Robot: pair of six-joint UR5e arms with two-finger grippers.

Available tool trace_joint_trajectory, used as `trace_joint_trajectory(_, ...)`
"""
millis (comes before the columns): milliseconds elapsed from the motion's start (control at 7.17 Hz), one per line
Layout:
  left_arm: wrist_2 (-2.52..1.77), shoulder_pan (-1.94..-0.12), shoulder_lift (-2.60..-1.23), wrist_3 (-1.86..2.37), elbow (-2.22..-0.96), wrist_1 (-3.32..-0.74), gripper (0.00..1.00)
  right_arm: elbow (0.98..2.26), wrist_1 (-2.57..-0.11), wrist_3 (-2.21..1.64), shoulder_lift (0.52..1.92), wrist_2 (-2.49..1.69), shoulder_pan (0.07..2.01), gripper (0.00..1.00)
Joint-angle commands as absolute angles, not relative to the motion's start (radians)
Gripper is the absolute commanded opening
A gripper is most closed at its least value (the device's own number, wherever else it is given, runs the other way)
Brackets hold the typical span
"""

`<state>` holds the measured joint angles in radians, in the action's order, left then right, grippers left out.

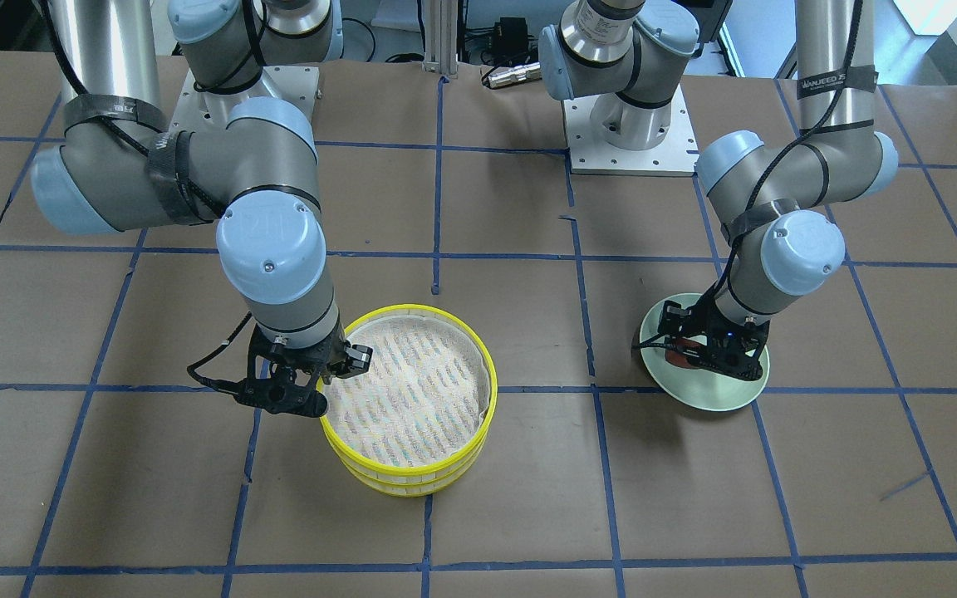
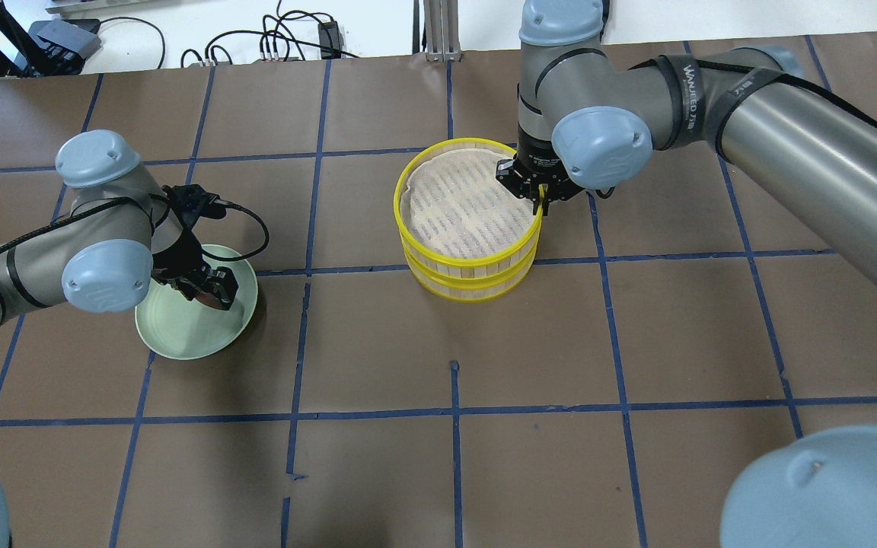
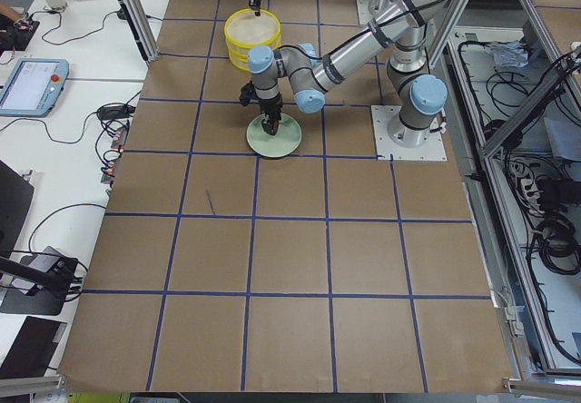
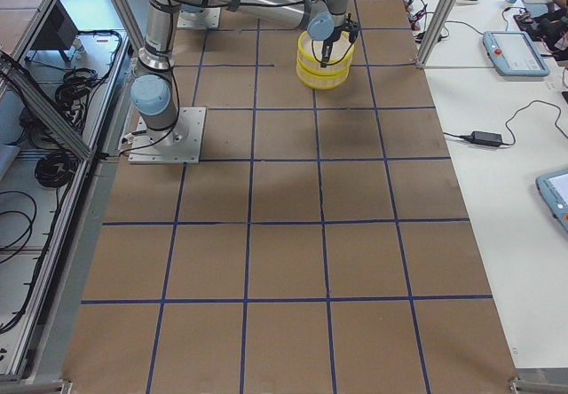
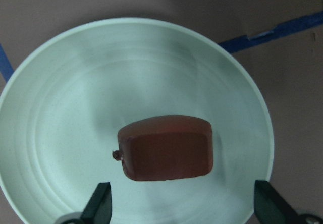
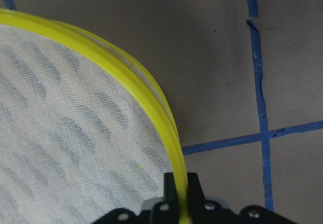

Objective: Place buns in different layers of steamer
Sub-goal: 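Grasp the brown bun on the plate with the left gripper and lift it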

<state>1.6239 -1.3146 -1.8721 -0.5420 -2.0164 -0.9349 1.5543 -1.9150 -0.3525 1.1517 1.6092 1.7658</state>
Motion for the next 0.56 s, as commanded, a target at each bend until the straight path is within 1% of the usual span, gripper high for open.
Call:
trace_joint_trajectory(0, 1.621, -1.315, -1.876, -0.507, -2.004, -0.881, 0.02, 1.560, -1.919, -0.351, 1.149, 1.609, 1.772, 0.09)
trace_joint_trajectory(140, 1.621, -1.327, -1.847, -0.467, -1.993, -0.874, 0.01, 1.571, -1.921, -0.348, 1.149, 1.611, 1.770, 0.09)
trace_joint_trajectory(279, 1.618, -1.341, -1.794, -0.454, -1.947, -0.893, 0.01, 1.571, -1.919, -0.350, 1.149, 1.611, 1.770, 0.09)
trace_joint_trajectory(419, 1.617, -1.371, -1.734, -0.451, -1.903, -0.981, 0.01, 1.571, -1.921, -0.345, 1.149, 1.612, 1.769, 0.09)
